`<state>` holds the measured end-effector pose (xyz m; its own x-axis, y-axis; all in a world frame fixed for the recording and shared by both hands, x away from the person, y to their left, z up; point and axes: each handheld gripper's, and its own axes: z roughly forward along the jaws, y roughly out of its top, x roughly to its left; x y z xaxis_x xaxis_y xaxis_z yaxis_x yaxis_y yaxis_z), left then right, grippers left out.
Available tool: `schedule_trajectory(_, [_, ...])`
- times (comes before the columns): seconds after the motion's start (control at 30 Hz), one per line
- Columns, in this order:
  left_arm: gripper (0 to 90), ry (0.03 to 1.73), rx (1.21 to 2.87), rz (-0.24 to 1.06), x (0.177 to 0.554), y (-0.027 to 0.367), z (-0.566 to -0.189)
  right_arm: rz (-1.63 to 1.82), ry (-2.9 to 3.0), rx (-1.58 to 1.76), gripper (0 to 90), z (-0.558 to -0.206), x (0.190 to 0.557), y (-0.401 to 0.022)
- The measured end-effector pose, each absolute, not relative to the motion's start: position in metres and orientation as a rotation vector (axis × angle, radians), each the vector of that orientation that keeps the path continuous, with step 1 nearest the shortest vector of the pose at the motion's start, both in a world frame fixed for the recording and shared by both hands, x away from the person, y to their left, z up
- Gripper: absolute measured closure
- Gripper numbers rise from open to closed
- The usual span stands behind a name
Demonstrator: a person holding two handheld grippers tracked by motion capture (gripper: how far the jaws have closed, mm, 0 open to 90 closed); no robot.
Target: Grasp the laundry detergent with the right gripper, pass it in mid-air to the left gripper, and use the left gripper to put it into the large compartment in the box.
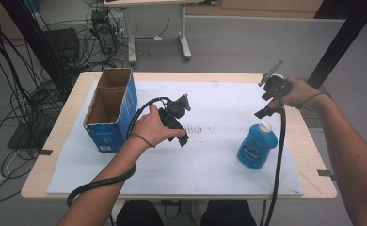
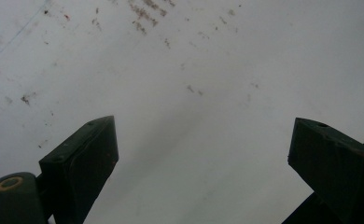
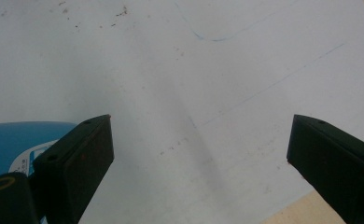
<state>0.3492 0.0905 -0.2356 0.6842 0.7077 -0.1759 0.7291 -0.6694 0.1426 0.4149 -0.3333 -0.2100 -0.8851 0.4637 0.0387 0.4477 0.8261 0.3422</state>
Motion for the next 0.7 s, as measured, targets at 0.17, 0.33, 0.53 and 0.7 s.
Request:
schedule_trajectory(0.17, [8.9,1.164,2.697,-0.158,0.3495,0.0907,-0.2366,0.542,2.957,0.749,7.0,-0.2109,0.4144,-0.3338])
schedule_trajectory(0.33, [8.8,1.166,2.694,-0.162,0.3497,0.0918,-0.2366,0.54,2.951,0.742,7.0,-0.2099,0.4141,-0.3335])
schedule_trajectory(0.53, [8.8,1.17,2.696,-0.159,0.3495,0.0923,-0.2366,0.533,2.95,0.745,7.0,-0.2095,0.4139,-0.3344])
schedule_trajectory(0.7, [8.8,1.167,2.702,-0.16,0.3494,0.0919,-0.2364,0.537,2.938,0.752,7.1,-0.2071,0.4105,-0.3394])
